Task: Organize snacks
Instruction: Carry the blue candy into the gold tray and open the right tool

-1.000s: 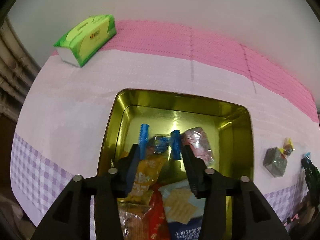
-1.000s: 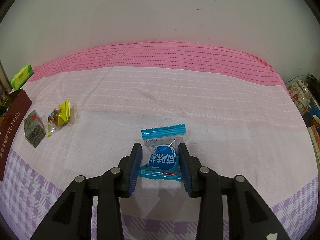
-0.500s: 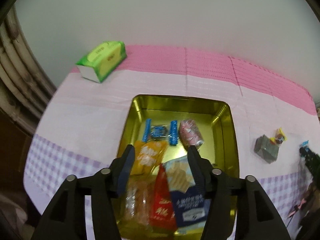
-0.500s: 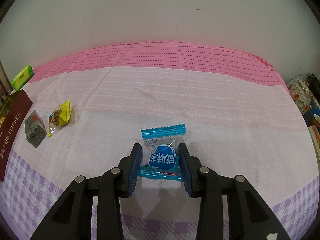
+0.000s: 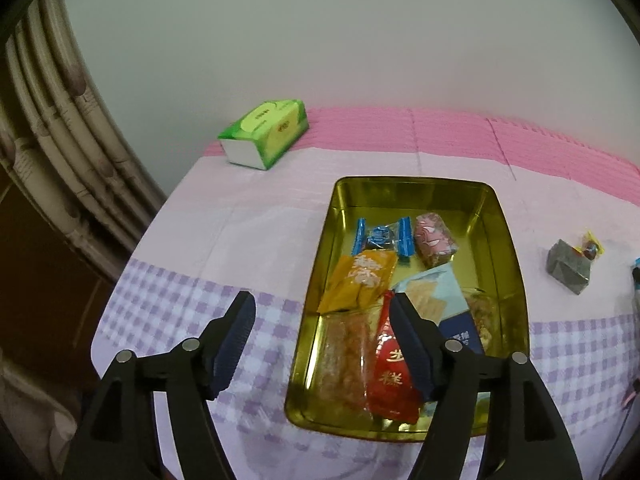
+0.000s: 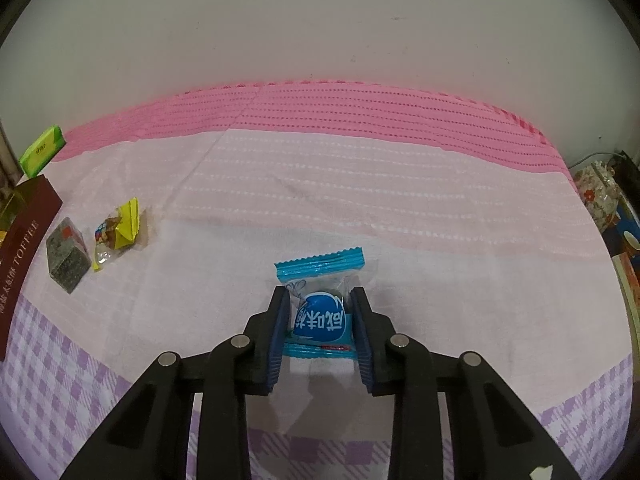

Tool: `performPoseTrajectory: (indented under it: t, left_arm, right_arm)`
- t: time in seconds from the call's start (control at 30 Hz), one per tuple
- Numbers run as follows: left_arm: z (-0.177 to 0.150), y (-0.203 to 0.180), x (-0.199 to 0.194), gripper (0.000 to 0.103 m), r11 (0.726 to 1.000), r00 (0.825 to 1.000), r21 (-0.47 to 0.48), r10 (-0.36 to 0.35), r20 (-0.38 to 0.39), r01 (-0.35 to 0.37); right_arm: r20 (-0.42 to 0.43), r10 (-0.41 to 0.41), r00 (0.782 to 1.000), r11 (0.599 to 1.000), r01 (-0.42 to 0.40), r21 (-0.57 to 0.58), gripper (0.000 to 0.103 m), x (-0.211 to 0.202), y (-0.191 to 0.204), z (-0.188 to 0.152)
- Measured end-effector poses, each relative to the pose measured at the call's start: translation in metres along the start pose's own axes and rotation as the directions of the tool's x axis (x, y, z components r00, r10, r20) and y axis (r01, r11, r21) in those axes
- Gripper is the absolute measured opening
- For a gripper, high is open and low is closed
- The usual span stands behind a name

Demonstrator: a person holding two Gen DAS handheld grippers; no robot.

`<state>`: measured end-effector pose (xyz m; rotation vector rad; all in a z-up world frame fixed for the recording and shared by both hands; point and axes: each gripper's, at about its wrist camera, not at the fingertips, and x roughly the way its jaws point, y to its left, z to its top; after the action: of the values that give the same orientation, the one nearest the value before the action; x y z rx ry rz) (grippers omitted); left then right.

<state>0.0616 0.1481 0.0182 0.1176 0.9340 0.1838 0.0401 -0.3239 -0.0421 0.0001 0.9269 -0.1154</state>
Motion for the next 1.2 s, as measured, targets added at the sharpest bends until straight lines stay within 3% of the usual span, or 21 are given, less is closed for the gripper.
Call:
performPoseTrajectory:
  t: [0.17, 0.37, 0.63, 0.97, 1.2]
  left_arm:
    - [-0.008, 0.004, -0.004, 0.072, 1.0, 1.0, -0.002, 0.018, 0.021, -0.018]
    - [-0.015, 0.012, -0.003, 0.073, 0.999, 1.0, -0.031, -0.016, 0.0, 0.016]
    - [-0.018, 0.034, 0.0, 0.073, 0.993, 0.999, -0.118, -0.035, -0.027, 0.032]
    - [-0.028, 0.065, 0.0, 0.078, 0.978, 0.999, -0.205, 0.019, -0.049, -0.029]
    - [-0.031, 0.077, 0.009, 0.078, 0.966, 0.996, -0.255, 0.025, -0.089, -0.047]
  right_arm:
    - [-0.012, -0.025, 1.0, 1.0, 0.025, -0.009, 0.024, -0.004, 0.005, 0.003]
    - [0.023, -0.024, 0.999, 1.0, 0.024, -0.016, 0.024, -0.025, 0.019, 0.012]
    - [0.046, 0.134, 0.99, 0.99, -0.133, -0.036, 0.024, -0.054, 0.078, 0.028]
    - [0.017, 0.387, 0.922, 0.911, -0.379, -0.162, 0.024, -0.078, 0.214, 0.05]
    - [-0.045, 0.457, 0.888, 0.857, -0.453, -0.247, 0.025, -0.075, 0.293, 0.048]
